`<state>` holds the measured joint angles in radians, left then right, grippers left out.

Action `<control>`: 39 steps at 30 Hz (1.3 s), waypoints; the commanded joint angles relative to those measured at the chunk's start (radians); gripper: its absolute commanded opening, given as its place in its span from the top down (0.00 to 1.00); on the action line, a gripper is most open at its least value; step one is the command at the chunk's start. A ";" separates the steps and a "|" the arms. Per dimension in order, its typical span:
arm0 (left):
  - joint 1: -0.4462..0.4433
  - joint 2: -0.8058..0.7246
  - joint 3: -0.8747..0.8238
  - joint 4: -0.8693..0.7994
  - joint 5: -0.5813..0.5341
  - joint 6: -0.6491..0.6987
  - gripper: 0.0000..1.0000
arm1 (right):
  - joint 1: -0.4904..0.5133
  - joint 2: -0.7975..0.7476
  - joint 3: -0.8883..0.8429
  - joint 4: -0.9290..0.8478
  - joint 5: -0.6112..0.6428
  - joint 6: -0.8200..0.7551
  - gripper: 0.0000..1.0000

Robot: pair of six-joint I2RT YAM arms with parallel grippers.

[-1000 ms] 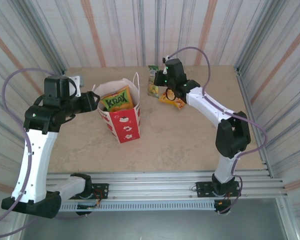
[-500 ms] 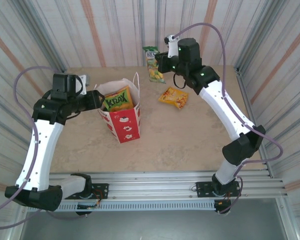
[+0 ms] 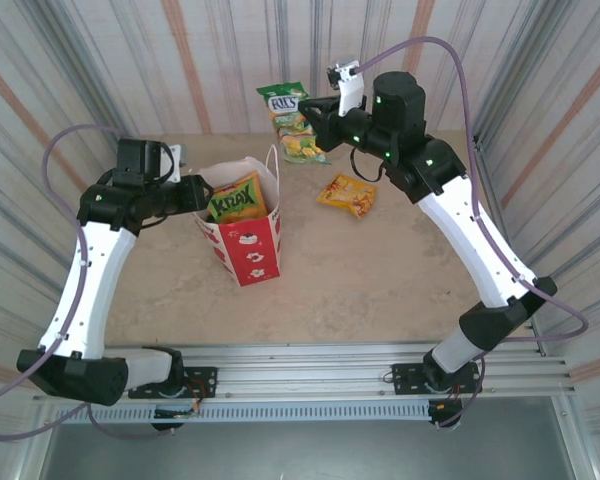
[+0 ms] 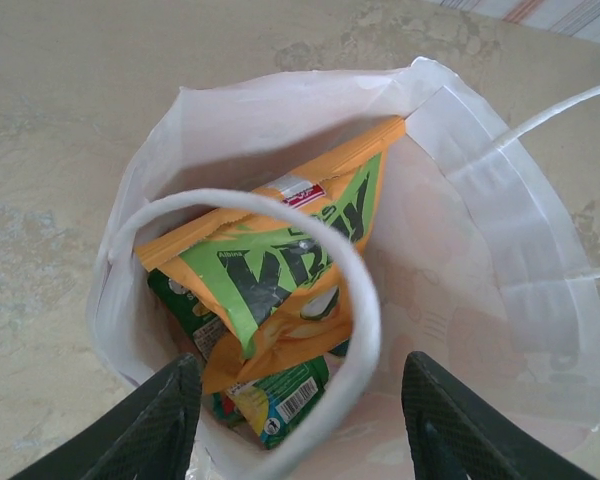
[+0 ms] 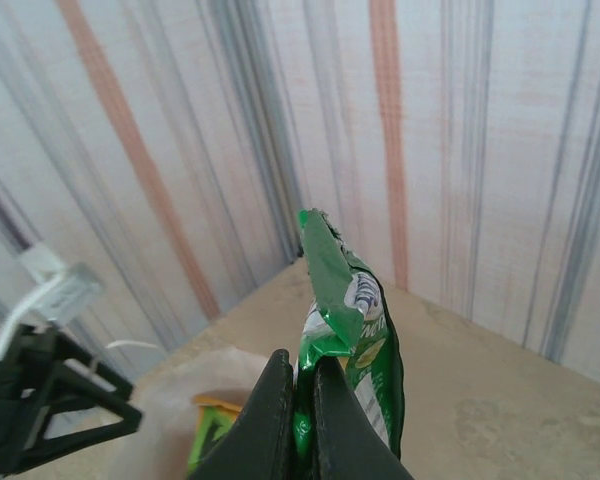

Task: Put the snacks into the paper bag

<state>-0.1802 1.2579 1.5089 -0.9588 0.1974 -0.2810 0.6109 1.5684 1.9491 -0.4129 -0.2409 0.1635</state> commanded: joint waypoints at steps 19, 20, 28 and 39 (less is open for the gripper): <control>-0.004 0.018 0.108 0.002 0.014 0.055 1.00 | 0.167 0.152 0.218 0.136 -0.128 -0.027 1.00; -0.005 0.014 0.108 0.002 0.015 0.055 1.00 | 0.168 0.166 0.218 0.140 -0.127 -0.022 1.00; -0.007 -0.002 0.118 -0.003 0.014 0.063 1.00 | 0.175 0.261 0.217 0.139 -0.162 0.025 1.00; -0.007 0.000 0.125 -0.009 0.008 0.076 1.00 | 0.199 0.278 0.123 0.065 -0.127 -0.019 1.00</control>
<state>-0.1844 1.2854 1.5909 -0.9691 0.1932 -0.2279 0.8062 1.8641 2.1101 -0.3523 -0.3901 0.1555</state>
